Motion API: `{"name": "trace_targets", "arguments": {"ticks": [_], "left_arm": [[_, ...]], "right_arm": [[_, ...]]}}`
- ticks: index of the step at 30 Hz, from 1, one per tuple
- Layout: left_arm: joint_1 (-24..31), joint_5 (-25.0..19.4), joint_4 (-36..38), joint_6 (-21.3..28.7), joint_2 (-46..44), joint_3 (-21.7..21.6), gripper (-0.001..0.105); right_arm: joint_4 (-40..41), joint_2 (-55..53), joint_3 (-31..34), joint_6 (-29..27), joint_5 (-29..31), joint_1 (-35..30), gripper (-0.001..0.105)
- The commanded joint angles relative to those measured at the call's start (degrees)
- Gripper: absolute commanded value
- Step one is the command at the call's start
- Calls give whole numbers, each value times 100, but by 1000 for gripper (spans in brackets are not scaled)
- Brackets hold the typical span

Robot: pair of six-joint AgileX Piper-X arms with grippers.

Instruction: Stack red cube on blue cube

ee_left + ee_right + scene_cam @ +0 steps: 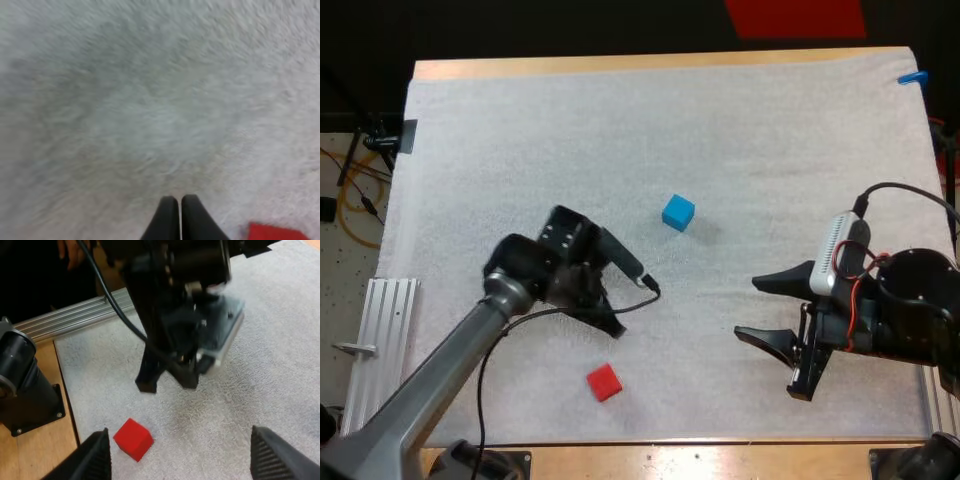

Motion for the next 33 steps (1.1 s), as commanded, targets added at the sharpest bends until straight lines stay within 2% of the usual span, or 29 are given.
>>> {"name": "trace_targets", "arguments": {"ticks": [1,12,19,24,33], "left_arm": [[72,-182,258,129,-236,-112,0],[111,-226,917,108,-2086,-140,0],[111,-215,1530,70,-3301,-140,0],[111,-215,1894,11,-3978,-148,0],[111,-202,2349,-11,-4938,-148,0]], "right_arm": [[-63,3,-22,13,-19,7,58],[-63,74,-22,-20,108,7,58],[-77,509,-22,-60,108,54,58],[-272,738,-22,-61,197,398,58],[-406,1048,-22,154,881,1451,58]]}}
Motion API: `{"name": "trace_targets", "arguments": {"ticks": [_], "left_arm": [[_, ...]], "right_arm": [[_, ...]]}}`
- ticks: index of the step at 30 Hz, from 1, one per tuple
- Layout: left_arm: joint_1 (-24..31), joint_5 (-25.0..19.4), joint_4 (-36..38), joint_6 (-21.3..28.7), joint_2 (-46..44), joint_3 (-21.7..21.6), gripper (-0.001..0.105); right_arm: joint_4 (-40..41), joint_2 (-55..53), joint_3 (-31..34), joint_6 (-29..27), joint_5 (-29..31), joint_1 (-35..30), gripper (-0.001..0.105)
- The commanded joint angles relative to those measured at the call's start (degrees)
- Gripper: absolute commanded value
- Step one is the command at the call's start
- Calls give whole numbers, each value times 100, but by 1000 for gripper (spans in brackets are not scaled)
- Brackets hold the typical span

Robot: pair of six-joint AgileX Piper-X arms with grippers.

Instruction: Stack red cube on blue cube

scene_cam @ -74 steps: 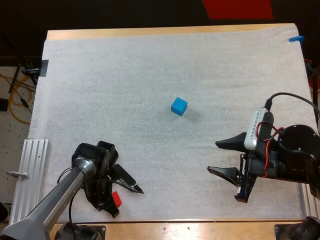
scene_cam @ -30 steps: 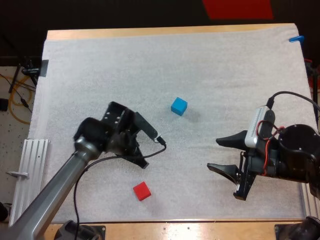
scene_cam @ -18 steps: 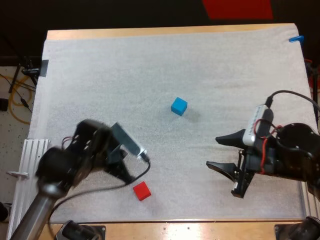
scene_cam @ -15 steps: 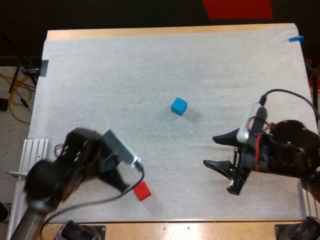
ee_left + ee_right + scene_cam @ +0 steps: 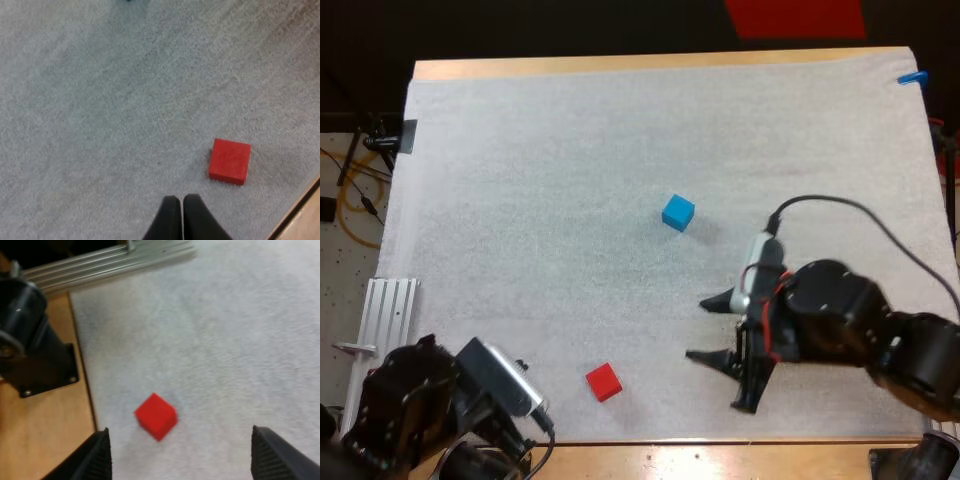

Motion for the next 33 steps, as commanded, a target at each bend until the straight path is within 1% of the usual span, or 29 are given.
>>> {"name": "trace_targets", "arguments": {"ticks": [1,4,7,11,15,21,25,27,29,33], "left_arm": [[-6,-55,16,-48,-94,-25,0],[-6,-55,36,-48,-197,-25,0],[-6,-55,134,-60,-260,-25,0],[-6,-88,204,-60,-287,-25,0],[-6,-88,204,-60,-287,-25,0],[-6,-110,204,-60,-287,-25,0],[-6,-310,236,-60,-287,-25,0],[-6,-323,286,-60,-287,-25,0],[-6,-336,380,-60,-287,-25,0],[-6,-336,484,-60,-287,-32,0]], "right_arm": [[-132,66,-22,143,45,157,58],[-403,247,-22,298,45,415,58],[-661,439,-22,490,167,608,58],[-770,776,-22,766,179,792,58],[-805,1100,-35,912,210,937,58],[-805,1734,-223,1149,664,1230,58],[-805,2253,-467,1633,838,1312,58],[-805,2472,-570,1933,853,1322,58],[-805,2719,-701,2341,1022,1320,58],[-859,3057,-798,2758,1077,1320,58]]}}
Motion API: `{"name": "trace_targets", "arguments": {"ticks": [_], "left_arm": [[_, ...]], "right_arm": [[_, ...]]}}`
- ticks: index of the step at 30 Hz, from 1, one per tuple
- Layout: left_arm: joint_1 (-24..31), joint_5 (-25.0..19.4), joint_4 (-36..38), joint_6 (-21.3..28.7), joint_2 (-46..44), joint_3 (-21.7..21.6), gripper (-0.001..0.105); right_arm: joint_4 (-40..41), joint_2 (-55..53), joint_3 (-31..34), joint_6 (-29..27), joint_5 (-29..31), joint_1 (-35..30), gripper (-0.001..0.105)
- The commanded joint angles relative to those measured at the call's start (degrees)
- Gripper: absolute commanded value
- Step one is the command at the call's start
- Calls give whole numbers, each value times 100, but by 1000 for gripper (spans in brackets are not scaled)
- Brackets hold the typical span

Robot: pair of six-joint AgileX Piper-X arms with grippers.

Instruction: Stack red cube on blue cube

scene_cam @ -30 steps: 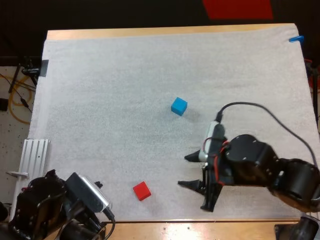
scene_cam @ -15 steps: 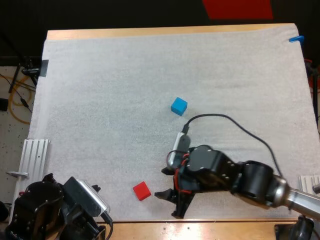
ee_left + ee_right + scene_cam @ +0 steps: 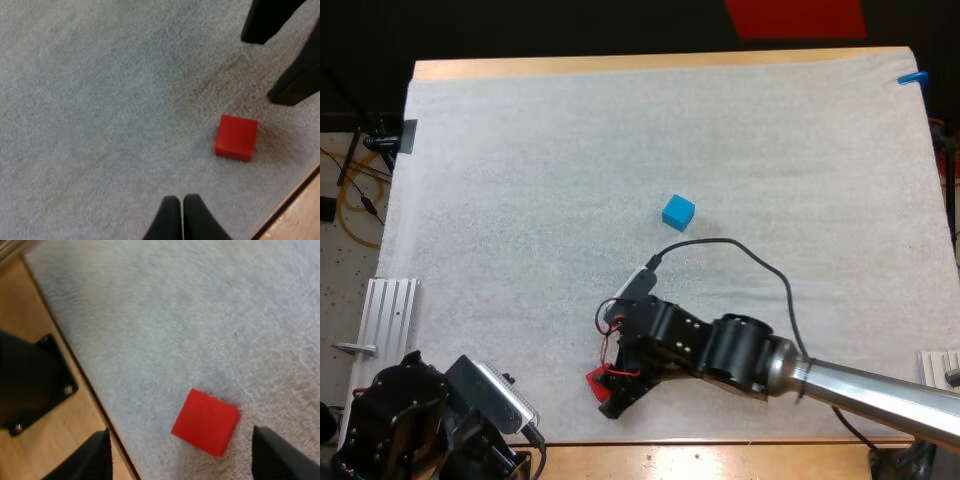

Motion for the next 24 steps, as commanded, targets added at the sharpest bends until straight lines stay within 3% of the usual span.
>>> {"name": "trace_targets", "arguments": {"ticks": [1,11,24], "left_arm": [[-6,-72,104,-53,-34,-56,0],[-6,-72,88,2,-46,-536,0],[-6,-72,88,2,-46,-538,0]], "right_arm": [[-81,130,-72,266,35,12,58],[-177,888,-187,859,242,12,58],[-203,1480,-502,904,652,404,62]]}}
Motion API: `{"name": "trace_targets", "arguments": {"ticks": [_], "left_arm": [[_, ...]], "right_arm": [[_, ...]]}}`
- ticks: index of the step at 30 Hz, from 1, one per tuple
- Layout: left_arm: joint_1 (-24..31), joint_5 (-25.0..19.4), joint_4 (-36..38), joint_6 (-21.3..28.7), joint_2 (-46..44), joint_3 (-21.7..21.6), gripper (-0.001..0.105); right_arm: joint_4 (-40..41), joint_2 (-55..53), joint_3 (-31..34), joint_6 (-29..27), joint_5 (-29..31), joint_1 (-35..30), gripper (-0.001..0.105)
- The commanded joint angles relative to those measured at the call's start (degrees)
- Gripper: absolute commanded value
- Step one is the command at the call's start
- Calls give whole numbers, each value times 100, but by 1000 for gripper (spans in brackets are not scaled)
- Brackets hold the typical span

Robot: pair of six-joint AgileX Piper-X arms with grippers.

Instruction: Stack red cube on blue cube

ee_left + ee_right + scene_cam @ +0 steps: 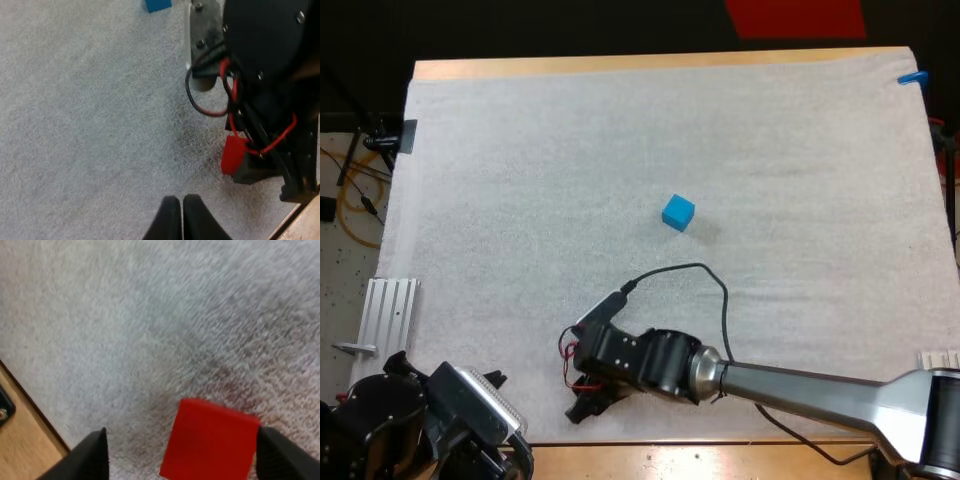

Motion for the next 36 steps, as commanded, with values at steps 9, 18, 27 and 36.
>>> {"name": "trace_targets", "arguments": {"ticks": [9,18,27,36], "left_arm": [[-6,-45,21,49,-32,-35,0],[-6,-45,21,106,-32,-35,0],[-6,-45,21,106,-32,-35,0],[-6,-45,-169,9,-32,-35,0]], "right_arm": [[28,335,-68,22,455,64,62],[17,612,-68,22,243,64,62],[184,602,-167,-182,197,64,24],[618,93,-382,-634,1034,-92,18]]}}
